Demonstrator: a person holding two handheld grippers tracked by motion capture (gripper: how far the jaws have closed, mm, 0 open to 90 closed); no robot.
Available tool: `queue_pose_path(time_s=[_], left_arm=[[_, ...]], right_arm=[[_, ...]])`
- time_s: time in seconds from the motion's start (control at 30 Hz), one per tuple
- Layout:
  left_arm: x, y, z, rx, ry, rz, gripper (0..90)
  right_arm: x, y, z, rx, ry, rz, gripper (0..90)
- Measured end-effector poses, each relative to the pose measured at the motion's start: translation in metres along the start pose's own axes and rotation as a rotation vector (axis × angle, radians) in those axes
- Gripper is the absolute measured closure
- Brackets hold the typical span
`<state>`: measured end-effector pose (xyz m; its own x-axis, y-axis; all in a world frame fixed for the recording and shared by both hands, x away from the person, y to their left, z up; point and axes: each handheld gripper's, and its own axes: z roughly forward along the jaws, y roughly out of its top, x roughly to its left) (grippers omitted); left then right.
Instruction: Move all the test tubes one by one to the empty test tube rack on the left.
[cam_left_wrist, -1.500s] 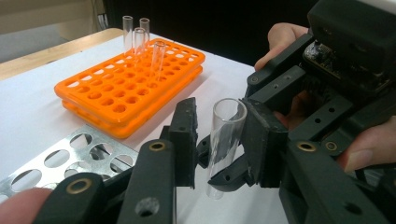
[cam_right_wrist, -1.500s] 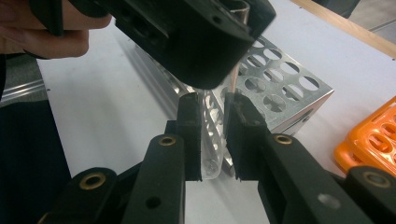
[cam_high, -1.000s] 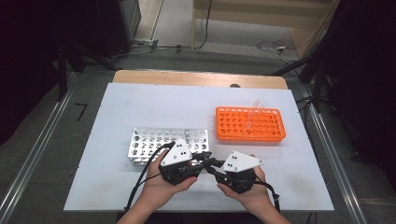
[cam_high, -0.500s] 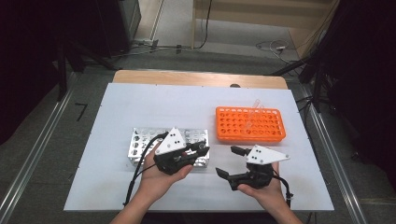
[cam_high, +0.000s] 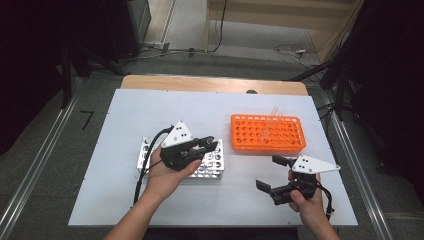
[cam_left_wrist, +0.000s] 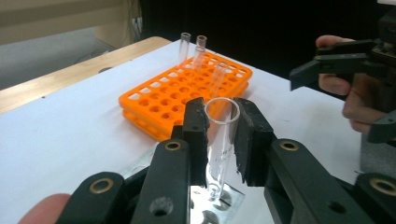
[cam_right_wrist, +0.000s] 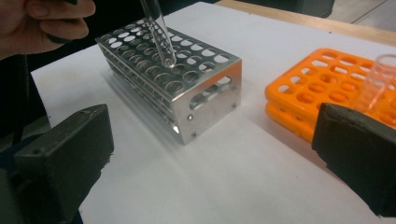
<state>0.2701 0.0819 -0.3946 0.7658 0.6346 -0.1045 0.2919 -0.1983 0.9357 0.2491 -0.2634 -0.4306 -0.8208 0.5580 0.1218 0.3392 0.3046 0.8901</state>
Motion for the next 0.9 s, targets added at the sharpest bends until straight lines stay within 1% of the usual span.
queue_pose_path(time_s=[0.07, 0.13, 0.23, 0.33, 0.43, 0.53, 0.67, 0.8, 0.9], left_arm=[[0.004, 0.002, 0.001, 0.002, 0.012, 0.005, 76.0], [0.007, 0.005, 0.003, -0.004, 0.016, 0.002, 76.0], [0.011, 0.008, 0.006, -0.005, 0.027, 0.004, 76.0], [0.016, 0.011, 0.011, -0.005, 0.045, 0.013, 76.0], [0.021, 0.014, 0.015, -0.004, 0.046, 0.0, 76.0], [0.025, 0.017, 0.02, 0.0, 0.05, 0.003, 76.0], [0.028, 0.017, 0.028, -0.005, 0.053, -0.007, 76.0], [0.03, 0.015, 0.037, 0.011, 0.054, -0.003, 76.0], [0.032, 0.012, 0.043, 0.022, 0.055, -0.009, 76.0]], right_arm=[[-0.005, -0.003, -0.004, -0.001, -0.013, 0.006, 0.0], [-0.011, -0.004, -0.008, -0.012, -0.015, 0.021, 0.0], [-0.019, -0.007, -0.011, -0.023, -0.028, 0.025, 0.0], [-0.025, -0.009, -0.014, -0.021, -0.041, 0.041, 0.0], [-0.03, -0.011, -0.017, -0.026, -0.05, 0.048, 0.0], [-0.034, -0.012, -0.019, -0.029, -0.063, 0.049, 0.0], [-0.037, -0.013, -0.02, -0.028, -0.075, 0.058, 0.0], [-0.039, -0.014, -0.02, -0.026, -0.081, 0.062, 0.0], [-0.039, -0.015, -0.02, -0.027, -0.086, 0.067, 0.0]])
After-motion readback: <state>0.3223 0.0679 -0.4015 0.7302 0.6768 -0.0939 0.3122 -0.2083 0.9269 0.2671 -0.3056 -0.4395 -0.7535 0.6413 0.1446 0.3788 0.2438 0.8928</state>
